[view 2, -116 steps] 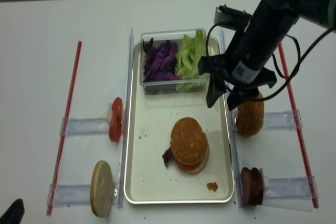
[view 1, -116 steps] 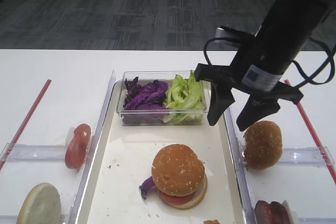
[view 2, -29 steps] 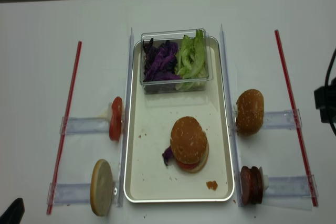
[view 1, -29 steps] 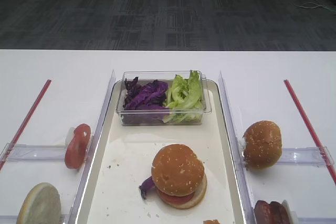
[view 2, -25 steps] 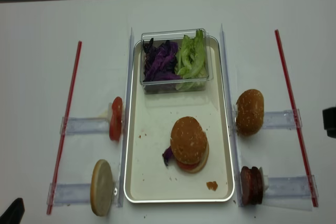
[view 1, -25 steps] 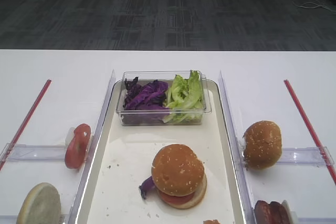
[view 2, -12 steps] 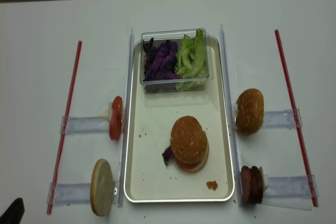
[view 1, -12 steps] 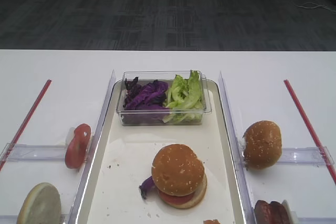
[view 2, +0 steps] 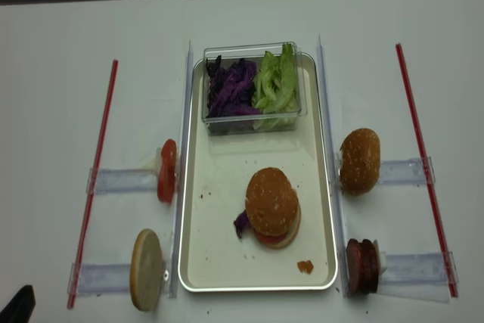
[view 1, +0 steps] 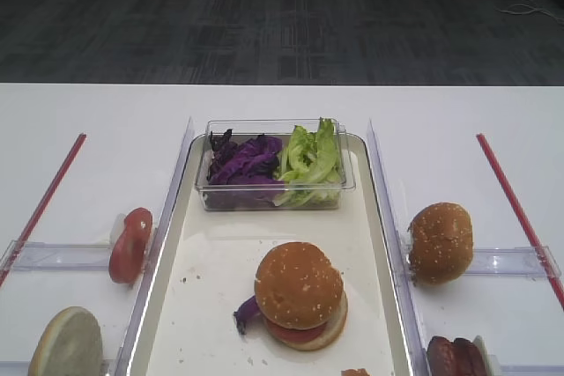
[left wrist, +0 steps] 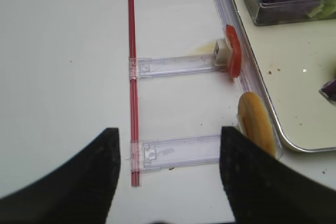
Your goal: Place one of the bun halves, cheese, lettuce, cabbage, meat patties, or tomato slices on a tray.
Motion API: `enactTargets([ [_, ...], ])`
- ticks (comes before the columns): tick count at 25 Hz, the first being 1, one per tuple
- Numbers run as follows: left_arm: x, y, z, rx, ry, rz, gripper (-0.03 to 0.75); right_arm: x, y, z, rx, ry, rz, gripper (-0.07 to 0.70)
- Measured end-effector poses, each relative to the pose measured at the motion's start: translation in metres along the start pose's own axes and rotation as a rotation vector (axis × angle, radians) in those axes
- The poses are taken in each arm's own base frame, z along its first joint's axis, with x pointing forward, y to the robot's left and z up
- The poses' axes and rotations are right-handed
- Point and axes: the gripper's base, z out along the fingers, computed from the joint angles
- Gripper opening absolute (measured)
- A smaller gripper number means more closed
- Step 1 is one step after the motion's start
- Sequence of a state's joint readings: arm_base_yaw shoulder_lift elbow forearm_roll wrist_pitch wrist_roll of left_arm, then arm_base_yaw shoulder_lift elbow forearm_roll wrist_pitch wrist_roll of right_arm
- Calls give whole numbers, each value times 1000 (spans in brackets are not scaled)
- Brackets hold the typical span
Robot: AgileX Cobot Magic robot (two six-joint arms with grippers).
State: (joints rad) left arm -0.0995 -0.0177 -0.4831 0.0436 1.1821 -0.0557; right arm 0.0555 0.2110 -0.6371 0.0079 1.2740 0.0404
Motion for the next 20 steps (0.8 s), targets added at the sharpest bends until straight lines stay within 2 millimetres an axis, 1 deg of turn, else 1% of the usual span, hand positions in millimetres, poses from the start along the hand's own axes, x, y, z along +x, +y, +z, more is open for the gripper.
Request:
enactTargets([
  [6,0,0,0,0,0,0,397,19,-2,-4,16,-75,-38,421],
  [13,0,0,0,0,0,0,397,39,-3,6,18,-121,-46,421],
  [20,0,0,0,0,0,0,397,35,-3,12,16,-199,-47,421],
])
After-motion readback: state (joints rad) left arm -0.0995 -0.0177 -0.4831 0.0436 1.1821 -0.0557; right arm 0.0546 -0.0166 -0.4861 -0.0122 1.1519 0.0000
